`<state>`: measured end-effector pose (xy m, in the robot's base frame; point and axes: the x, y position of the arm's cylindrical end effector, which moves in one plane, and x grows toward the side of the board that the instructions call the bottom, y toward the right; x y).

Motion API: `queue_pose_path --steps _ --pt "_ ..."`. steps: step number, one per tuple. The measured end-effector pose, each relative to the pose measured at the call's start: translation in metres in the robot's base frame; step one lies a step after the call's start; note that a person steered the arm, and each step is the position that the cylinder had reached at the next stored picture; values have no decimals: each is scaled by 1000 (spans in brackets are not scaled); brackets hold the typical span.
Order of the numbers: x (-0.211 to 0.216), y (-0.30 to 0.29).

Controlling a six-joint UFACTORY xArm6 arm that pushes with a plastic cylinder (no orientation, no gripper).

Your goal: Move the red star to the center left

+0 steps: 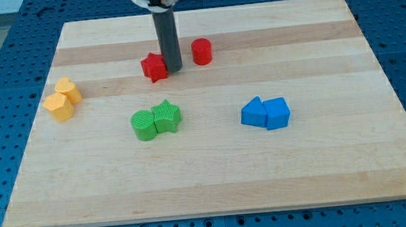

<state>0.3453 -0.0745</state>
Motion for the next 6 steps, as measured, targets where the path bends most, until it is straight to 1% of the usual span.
queue_pose_path --steps 3,4,6 --pt "-9 -87" --pt "6 -105" --pt "27 -115"
